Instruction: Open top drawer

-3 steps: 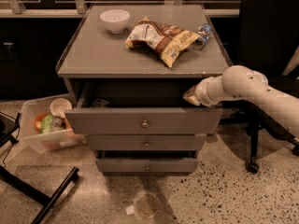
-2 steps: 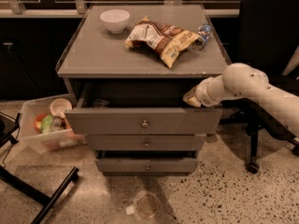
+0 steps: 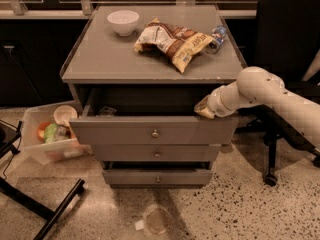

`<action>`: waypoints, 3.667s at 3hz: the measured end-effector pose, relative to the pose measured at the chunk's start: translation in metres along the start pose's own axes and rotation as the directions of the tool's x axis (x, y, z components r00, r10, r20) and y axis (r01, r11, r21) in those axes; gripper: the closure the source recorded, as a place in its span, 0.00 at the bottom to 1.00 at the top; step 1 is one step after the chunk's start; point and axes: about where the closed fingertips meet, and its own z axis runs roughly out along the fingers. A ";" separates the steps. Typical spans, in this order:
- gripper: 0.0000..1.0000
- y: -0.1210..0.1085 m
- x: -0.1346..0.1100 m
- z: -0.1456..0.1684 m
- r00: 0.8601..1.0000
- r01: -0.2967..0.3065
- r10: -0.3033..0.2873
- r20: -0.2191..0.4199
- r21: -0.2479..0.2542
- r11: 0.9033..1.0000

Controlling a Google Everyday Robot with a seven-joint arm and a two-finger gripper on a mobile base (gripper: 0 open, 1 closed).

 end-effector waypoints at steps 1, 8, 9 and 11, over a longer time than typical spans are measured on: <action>0.35 0.007 0.004 -0.003 1.000 0.006 -0.006 0.000 -0.015 1.000; 0.44 0.121 -0.002 -0.054 0.975 0.198 -0.167 0.147 -0.230 0.953; 0.67 0.144 0.001 -0.065 0.966 0.240 -0.203 0.159 -0.273 0.932; 0.87 0.175 0.014 -0.065 0.960 0.281 -0.252 0.126 -0.381 0.881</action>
Offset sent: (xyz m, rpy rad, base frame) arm -0.0233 -0.0068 0.0050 -0.0163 0.0068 0.0537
